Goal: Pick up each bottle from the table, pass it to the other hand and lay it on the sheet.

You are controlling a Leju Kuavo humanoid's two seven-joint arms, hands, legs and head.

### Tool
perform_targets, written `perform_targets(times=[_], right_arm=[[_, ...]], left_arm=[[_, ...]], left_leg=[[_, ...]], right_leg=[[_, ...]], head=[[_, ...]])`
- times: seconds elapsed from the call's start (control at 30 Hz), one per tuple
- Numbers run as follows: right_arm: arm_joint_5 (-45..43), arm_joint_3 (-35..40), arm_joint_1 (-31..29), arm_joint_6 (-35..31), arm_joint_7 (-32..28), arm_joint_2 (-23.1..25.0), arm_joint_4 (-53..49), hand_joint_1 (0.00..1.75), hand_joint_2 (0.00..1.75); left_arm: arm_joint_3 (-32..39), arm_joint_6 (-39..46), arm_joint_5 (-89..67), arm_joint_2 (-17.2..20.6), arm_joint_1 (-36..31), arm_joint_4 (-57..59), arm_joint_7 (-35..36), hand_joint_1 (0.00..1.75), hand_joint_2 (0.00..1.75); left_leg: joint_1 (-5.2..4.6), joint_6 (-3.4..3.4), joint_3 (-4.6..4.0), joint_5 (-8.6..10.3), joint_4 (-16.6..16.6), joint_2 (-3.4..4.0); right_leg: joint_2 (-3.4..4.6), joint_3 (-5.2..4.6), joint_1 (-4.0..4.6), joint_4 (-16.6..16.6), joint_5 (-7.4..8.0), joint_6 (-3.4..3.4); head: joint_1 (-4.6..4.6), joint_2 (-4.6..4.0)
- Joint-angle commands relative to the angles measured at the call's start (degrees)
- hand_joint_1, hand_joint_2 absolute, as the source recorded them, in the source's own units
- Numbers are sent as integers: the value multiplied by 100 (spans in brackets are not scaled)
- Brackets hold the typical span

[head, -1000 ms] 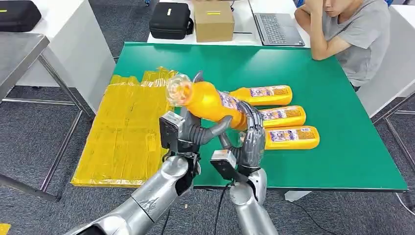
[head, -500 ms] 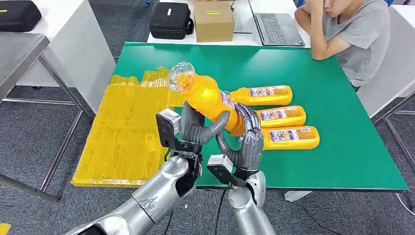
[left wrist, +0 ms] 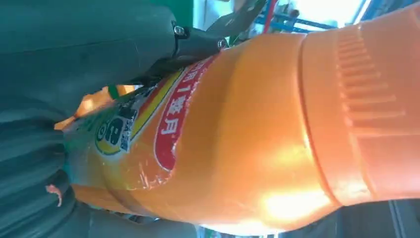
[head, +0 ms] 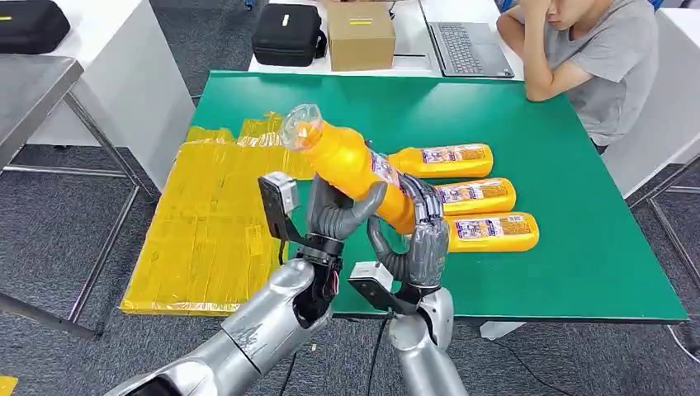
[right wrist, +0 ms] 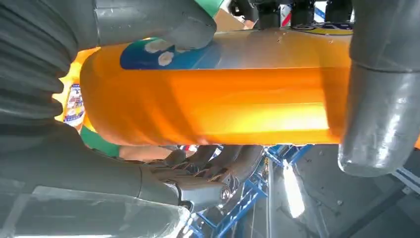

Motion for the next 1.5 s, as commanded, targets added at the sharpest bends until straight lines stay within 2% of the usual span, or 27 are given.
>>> perform_targets(times=[0.03, 0.1, 0.3, 0.43, 0.47, 0.53, 0.63, 0.7, 0.77, 0.8, 0.83, 0.87, 0.93, 0.97, 1.1, 1.23, 1.5], right_arm=[[233, -361, -552, -2, 0, -31, 794, 0, 175], [-90, -351, -659, -2, 0, -31, 1084, 0, 175], [-90, -351, -659, -2, 0, -31, 1084, 0, 175], [-90, -351, -659, -2, 0, -31, 1084, 0, 175], [-133, -629, -793, -2, 0, -31, 1227, 0, 175], [-328, -675, -974, -2, 0, -31, 1503, 0, 175], [-507, -747, -1107, -2, 0, -31, 1720, 0, 175], [-870, -285, -944, -2, 0, -87, 1517, 0, 175], [-807, -82, -672, -2, 0, -31, 1182, 0, 175], [-1038, -172, -724, -2, 0, -31, 1902, 0, 175], [-1036, -166, -711, -2, 0, -31, 1972, 0, 175], [-841, -56, -434, -2, 0, -31, 1291, 0, 175], [-759, 72, -311, -2, 0, -31, 860, 0, 175], [-759, 72, -311, -2, 0, -31, 860, 0, 175], [-935, 244, -331, -2, 0, -31, 917, 0, 175], [-1183, 284, -316, -2, 0, -31, 833, 0, 175], [-1449, 585, -205, -2, 0, -79, 681, 0, 175]], left_arm=[[-538, 36, 328, 103, -312, 488, -124, 175, 175], [-396, 18, 234, 103, -287, 492, -148, 175, 175], [-396, 18, 234, 103, -287, 492, -148, 175, 175], [-396, 18, 234, 103, -287, 492, -148, 175, 175], [-359, 27, 193, 103, -279, 482, -116, 175, 175], [-321, 31, 183, 103, -275, 497, -95, 175, 175], [-209, 72, 136, 103, -265, 586, -106, 175, 175], [-34, 123, 58, 103, -265, 676, -167, 175, 175], [90, 132, -11, 112, -270, 710, -199, 175, 175], [182, 209, -76, 115, -263, 709, -234, 175, 175], [290, 179, -160, 128, -255, 704, -206, 175, 175], [371, 253, -280, 103, -258, 703, -161, 175, 175], [422, 466, -273, 103, -292, 717, -86, 175, 175], [422, 466, -273, 103, -292, 717, -86, 175, 175], [526, 568, -142, 103, -372, 867, 7, 175, 175], [531, 438, 65, 103, -393, 1092, 278, 175, 175], [521, 616, 180, 103, -385, 1101, 245, 175, 175]], left_leg=[[3, -8, 15, -5, -1, 18], [7, -10, 22, -7, -5, 9], [4, -8, 9, -1, -4, 3], [6, -15, 31, -13, -1, 12], [6, -18, 36, -17, 3, 17], [5, -13, 17, -6, 1, 9], [7, -19, 35, -14, 3, 17], [7, -17, 29, -11, 1, 17], [8, -20, 38, -16, -2, 20], [8, -22, 38, -17, 1, 13], [8, -15, 20, -7, -3, 6], [9, -16, 34, -11, -7, 12], [10, -21, 50, -23, -3, 12], [7, -14, 19, -9, -1, 6], [7, -13, 9, -6, -1, 6], [7, -14, 11, -6, -1, 9], [5, -13, 6, -5, -2, 5]], right_leg=[[15, 11, 4, -3, 1, -7], [4, 22, 8, -7, -4, -9], [-9, 11, 5, -4, -3, -7], [-1, 31, 7, 1, -13, -14], [3, 35, 7, 5, -16, -15], [-3, 20, 6, 0, -6, -10], [3, 34, 8, 4, -13, -15], [4, 29, 8, 0, -9, -13], [6, 35, 9, 0, -14, -17], [-2, 37, 9, 4, -19, -18], [-7, 22, 9, -2, -9, -12], [-1, 35, 10, -7, -10, -13], [-3, 50, 12, 0, -24, -19], [-8, 20, 8, 1, -12, -11], [-7, 10, 7, 0, -10, -9], [-4, 12, 7, 1, -9, -10], [-7, 8, 6, 1, -10, -9]], head=[[2, 0], [2, 0], [4, 0], [0, 0], [2, 0], [2, 0], [2, -2], [2, 0], [0, 0], [2, 0], [4, 0], [0, 0], [0, 0], [2, 0], [2, 0], [2, 0], [2, 0]])
